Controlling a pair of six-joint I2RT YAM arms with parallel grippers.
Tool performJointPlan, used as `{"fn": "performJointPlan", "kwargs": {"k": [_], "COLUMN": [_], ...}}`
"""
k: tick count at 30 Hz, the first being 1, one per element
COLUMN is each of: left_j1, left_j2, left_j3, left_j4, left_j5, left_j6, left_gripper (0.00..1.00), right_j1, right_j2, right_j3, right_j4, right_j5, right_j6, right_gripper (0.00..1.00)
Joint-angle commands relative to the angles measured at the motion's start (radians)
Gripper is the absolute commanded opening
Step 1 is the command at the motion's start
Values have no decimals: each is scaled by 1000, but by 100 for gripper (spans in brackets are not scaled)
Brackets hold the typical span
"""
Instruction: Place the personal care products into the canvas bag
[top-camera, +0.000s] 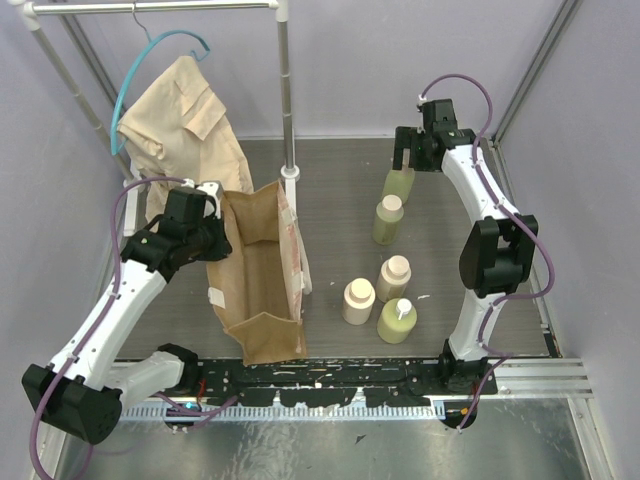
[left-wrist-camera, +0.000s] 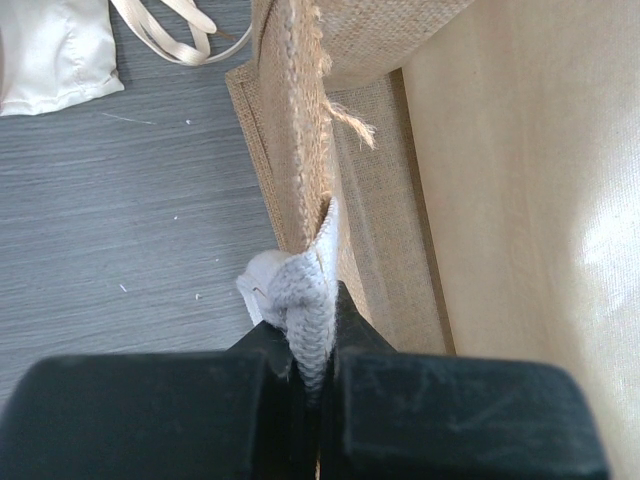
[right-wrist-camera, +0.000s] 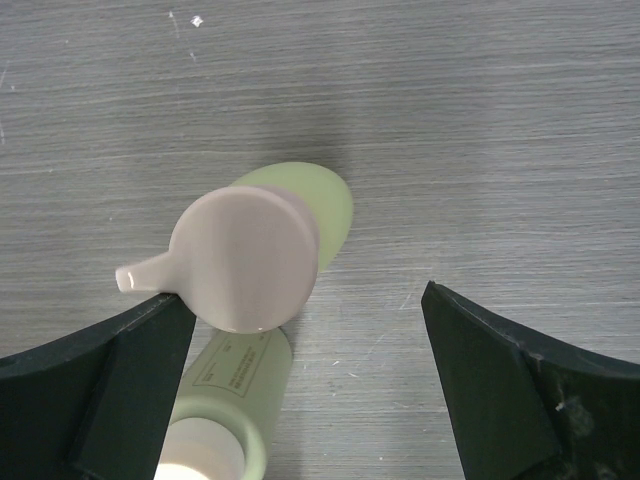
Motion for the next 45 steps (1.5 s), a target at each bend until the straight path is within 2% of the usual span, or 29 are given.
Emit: {"fn": "performJointPlan", "kwargs": {"k": [1, 11, 17, 20, 30, 45], "left_j1": [1, 1, -1, 0, 1, 1], "left_j2": [-18, 2, 10, 14, 29, 29], "left_j3": [31, 27, 20, 17, 21, 23], "left_j4": [-5, -4, -5, -5, -4, -4], "left_j5": [-5, -10, -15, -14, -18, -19], "left_j6": [20, 31, 36, 38, 44, 41], "left_gripper": [0, 0, 0, 0, 0, 0], "right_j1": [10, 10, 10, 8, 7, 10], "right_j2": [-31, 91, 269, 306, 315, 345], "right_j3": [66, 181, 452, 527, 519, 471], "right_j4": [-1, -31, -223, -279, -315, -273], "right_j5": [-17, -29, -26, -40, -164, -217], "right_j6": [18, -137, -236, -279, -360, -444], "right_gripper": [100, 100, 100, 100, 100, 100]}}
